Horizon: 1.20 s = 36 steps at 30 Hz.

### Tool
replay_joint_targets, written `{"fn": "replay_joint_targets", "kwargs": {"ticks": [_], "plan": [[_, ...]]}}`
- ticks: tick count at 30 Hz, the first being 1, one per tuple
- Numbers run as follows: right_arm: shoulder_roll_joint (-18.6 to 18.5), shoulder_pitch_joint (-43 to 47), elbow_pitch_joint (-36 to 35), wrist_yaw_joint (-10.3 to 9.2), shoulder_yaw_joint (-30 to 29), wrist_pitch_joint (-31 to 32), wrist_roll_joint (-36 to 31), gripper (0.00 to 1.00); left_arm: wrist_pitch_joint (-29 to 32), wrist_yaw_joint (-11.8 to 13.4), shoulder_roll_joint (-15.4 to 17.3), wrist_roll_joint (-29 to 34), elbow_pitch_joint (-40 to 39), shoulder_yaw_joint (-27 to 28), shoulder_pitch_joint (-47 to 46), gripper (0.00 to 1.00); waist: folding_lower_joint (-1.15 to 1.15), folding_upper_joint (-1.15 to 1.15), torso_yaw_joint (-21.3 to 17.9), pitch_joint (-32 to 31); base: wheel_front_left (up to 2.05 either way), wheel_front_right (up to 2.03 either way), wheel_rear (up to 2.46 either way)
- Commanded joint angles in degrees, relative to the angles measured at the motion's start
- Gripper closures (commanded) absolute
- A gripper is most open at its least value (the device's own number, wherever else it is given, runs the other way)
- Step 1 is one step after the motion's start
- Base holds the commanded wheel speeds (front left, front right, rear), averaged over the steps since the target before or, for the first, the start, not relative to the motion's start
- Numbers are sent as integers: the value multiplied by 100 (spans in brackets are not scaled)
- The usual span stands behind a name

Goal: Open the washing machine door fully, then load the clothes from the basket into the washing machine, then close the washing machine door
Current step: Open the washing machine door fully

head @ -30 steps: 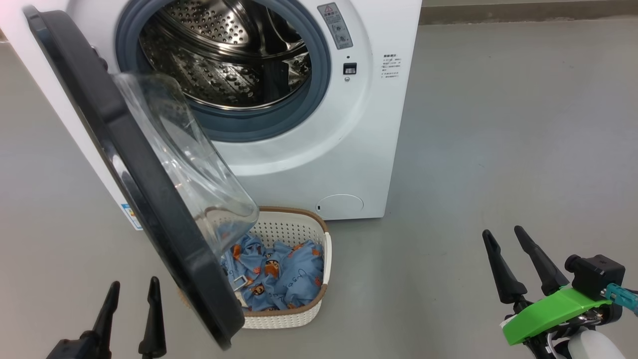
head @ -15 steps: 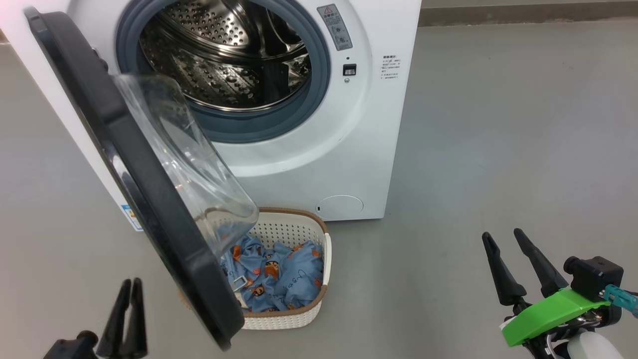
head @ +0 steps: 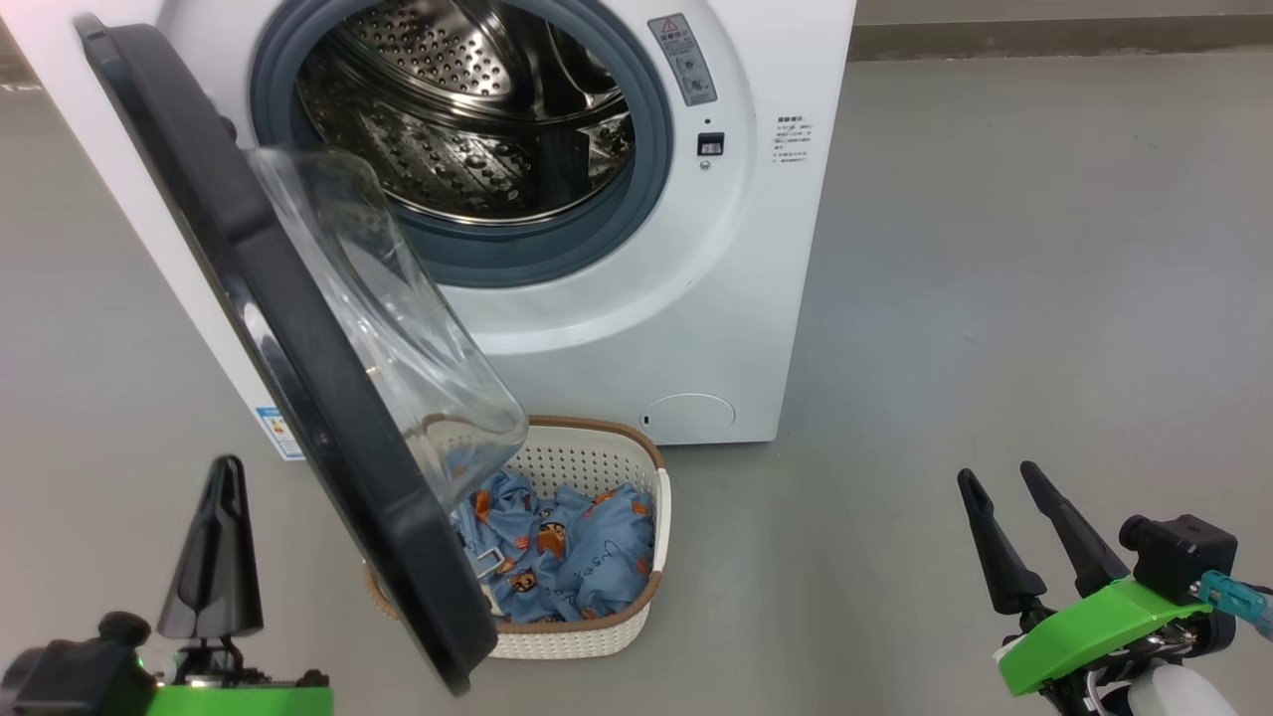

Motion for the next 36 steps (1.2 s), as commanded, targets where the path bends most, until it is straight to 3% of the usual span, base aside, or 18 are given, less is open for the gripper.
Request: {"fn": "replay_joint_targets", "kwargs": {"ticks": [1, 11, 20, 29, 36], "plan": [[-61, -5, -112, 9, 124, -70, 10, 0, -53, 32, 74, 106, -354, 177, -243, 100, 0, 0, 16, -5, 0, 0, 0], [-39, 10, -115, 9, 115, -70, 27, 0, -37, 28, 74, 234, -1604, -190, -196, 100, 0, 0, 48, -3, 0, 0, 0], [-34, -17, -113, 9, 125, -70, 54, 0, 329, -4, 74, 147, -2240, -1121, -178, 100, 0, 0, 28, 23, 0, 0, 0], [3, -63, -104, 9, 113, -70, 75, 0, 478, 138, 73, -315, -1570, -1896, 52, 100, 0, 0, -74, 86, 0, 0, 0], [15, -101, -115, 9, 104, -70, 71, 0, 297, 146, 73, -628, -742, -2191, 39, 100, 0, 0, -135, 139, 0, 0, 0]]}}
